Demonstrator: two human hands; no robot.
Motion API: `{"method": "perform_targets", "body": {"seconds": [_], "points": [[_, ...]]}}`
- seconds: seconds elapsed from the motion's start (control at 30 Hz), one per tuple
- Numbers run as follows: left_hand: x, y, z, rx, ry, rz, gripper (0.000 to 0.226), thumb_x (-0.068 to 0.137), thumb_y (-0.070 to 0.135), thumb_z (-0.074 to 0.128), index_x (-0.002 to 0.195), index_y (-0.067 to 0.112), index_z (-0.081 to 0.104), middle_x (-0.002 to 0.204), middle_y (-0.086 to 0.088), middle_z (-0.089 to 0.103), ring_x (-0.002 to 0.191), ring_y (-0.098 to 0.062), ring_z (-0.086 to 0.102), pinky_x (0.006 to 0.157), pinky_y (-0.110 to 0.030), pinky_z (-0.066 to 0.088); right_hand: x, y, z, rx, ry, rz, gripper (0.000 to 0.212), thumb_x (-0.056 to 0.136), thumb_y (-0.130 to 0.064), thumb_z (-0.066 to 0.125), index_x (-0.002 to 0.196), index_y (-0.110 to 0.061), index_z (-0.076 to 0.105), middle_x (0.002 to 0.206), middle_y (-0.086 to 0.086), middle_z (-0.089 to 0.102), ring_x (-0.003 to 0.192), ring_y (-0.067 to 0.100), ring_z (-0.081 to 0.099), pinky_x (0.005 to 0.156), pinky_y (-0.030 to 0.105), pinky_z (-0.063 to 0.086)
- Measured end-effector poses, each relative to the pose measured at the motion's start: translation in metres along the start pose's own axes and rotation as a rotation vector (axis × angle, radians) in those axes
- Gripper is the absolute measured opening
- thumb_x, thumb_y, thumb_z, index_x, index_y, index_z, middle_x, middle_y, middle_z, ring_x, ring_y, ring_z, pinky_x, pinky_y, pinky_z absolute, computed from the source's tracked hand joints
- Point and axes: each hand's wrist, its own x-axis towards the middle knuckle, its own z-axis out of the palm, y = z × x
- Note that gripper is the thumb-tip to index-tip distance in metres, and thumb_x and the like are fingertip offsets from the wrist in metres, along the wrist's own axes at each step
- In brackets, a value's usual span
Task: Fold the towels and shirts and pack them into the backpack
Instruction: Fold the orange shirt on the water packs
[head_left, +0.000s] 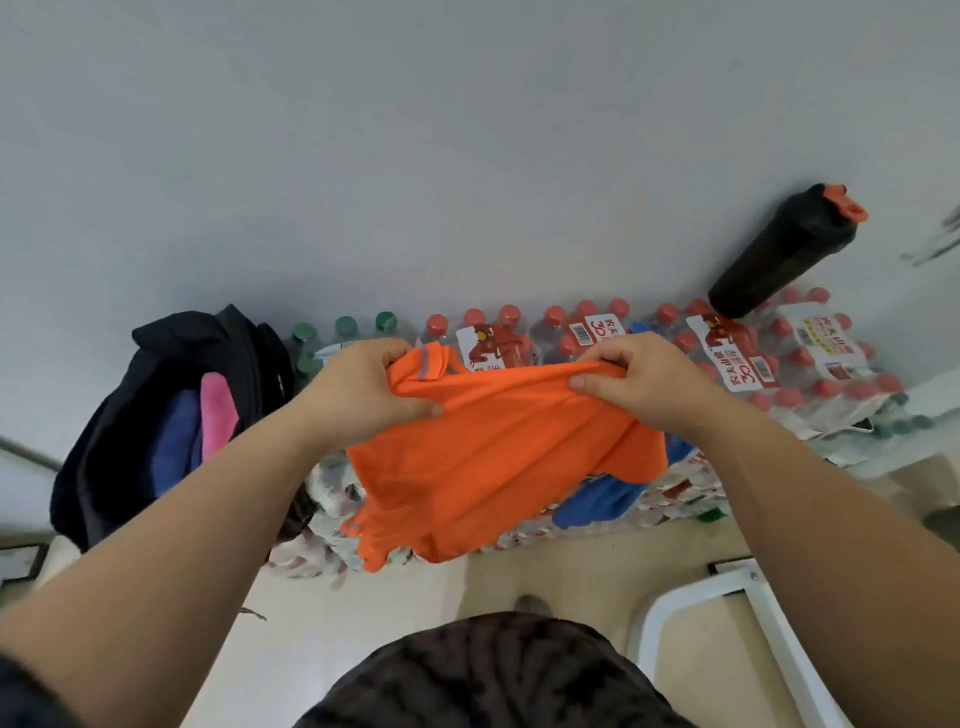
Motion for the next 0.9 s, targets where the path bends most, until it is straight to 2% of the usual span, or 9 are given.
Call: {"method": "perform_targets", "body": {"seconds": [0.1, 0.2, 0.27, 0.4, 0.53, 0.63, 0.73, 0.83, 0.9], "points": [[0.003, -0.006, 0.001, -0.008, 0.087, -0.029, 0.019, 0.068, 0.029, 0.073, 0.079, 0.017, 0.064, 0.072, -0.007, 0.065, 0.059, -0.012, 0.055, 0.059, -0.041, 0.048, 0.006, 0.003, -0.004, -0.004, -0.139, -0.018, 0.019, 0.080, -0.036, 0.083, 0.096, -0.028, 0.076, 0.090, -0.011, 0.074, 0.085, 0.000, 0.066, 0.074, 0.017, 0.052], [0.005, -0.005, 0.002, -0.155, 0.093, -0.086, 0.017, 0.075, 0.022, 0.081, 0.088, 0.020, 0.070, 0.082, -0.004, 0.072, 0.073, -0.017, 0.068, 0.070, -0.039, 0.054, 0.013, 0.016, -0.007, -0.143, -0.199, -0.003, 0.015, 0.082, -0.037, 0.081, 0.086, -0.024, 0.074, 0.079, -0.003, 0.071, 0.074, 0.011, 0.066, 0.068, 0.032, 0.054], [0.007, -0.005, 0.002, -0.196, 0.062, -0.117, 0.013, 0.076, 0.019, 0.082, 0.084, 0.020, 0.071, 0.081, -0.004, 0.073, 0.074, -0.019, 0.069, 0.071, -0.039, 0.053, 0.018, 0.029, -0.011, -0.168, -0.191, 0.013, 0.019, 0.084, -0.035, 0.079, 0.079, -0.017, 0.073, 0.073, 0.005, 0.068, 0.069, 0.019, 0.063, 0.068, 0.038, 0.053], [0.011, -0.016, 0.006, -0.186, 0.126, -0.170, 0.012, 0.075, 0.028, 0.075, 0.078, 0.017, 0.071, 0.080, -0.019, 0.071, 0.067, -0.019, 0.060, 0.070, -0.038, 0.048, 0.023, 0.051, -0.027, -0.080, -0.051, 0.001, 0.004, 0.084, -0.019, 0.079, 0.081, -0.017, 0.078, 0.072, -0.002, 0.069, 0.066, 0.004, 0.060, 0.058, 0.011, 0.041], [0.015, -0.009, 0.015, -0.394, 0.248, -0.203, 0.018, 0.096, 0.012, 0.064, 0.080, 0.012, 0.073, 0.079, -0.016, 0.069, 0.074, -0.024, 0.062, 0.080, -0.044, 0.054, 0.032, 0.077, -0.045, -0.114, -0.034, -0.043, 0.007, 0.086, -0.020, 0.077, 0.081, -0.015, 0.074, 0.078, 0.005, 0.067, 0.074, 0.019, 0.063, 0.066, 0.029, 0.043], [0.022, 0.005, 0.024, -0.499, 0.333, -0.195, 0.020, 0.099, 0.014, 0.058, 0.087, 0.000, 0.066, 0.080, -0.015, 0.062, 0.076, -0.025, 0.056, 0.079, -0.045, 0.048, 0.033, 0.094, -0.051, -0.090, -0.031, -0.093, 0.012, 0.088, -0.028, 0.074, 0.086, -0.017, 0.070, 0.087, 0.003, 0.061, 0.084, 0.020, 0.060, 0.076, 0.037, 0.045], [0.026, 0.022, 0.035, -0.521, 0.398, -0.174, 0.022, 0.100, 0.022, 0.053, 0.084, 0.015, 0.067, 0.072, -0.005, 0.056, 0.068, -0.018, 0.048, 0.069, -0.037, 0.039, 0.030, 0.107, -0.058, 0.004, -0.131, -0.076, 0.013, 0.088, -0.029, 0.075, 0.085, -0.021, 0.066, 0.087, 0.001, 0.065, 0.085, 0.022, 0.064, 0.080, 0.045, 0.052], [0.028, 0.043, 0.042, -0.470, 0.422, -0.149, 0.023, 0.104, 0.024, 0.050, 0.090, 0.015, 0.066, 0.076, -0.005, 0.056, 0.069, -0.017, 0.048, 0.067, -0.035, 0.038, 0.028, 0.117, -0.065, -0.004, -0.187, -0.042, 0.015, 0.087, -0.023, 0.075, 0.081, -0.023, 0.061, 0.082, -0.002, 0.067, 0.080, 0.020, 0.066, 0.074, 0.044, 0.054], [0.029, 0.057, 0.043, -0.423, 0.421, -0.135, 0.022, 0.104, 0.023, 0.050, 0.092, 0.014, 0.066, 0.080, -0.006, 0.059, 0.073, -0.019, 0.050, 0.070, -0.035, 0.039, 0.028, 0.123, -0.069, -0.012, -0.173, -0.036, 0.015, 0.088, -0.021, 0.073, 0.081, -0.026, 0.061, 0.082, -0.005, 0.067, 0.078, 0.016, 0.065, 0.068, 0.034, 0.050]]}}
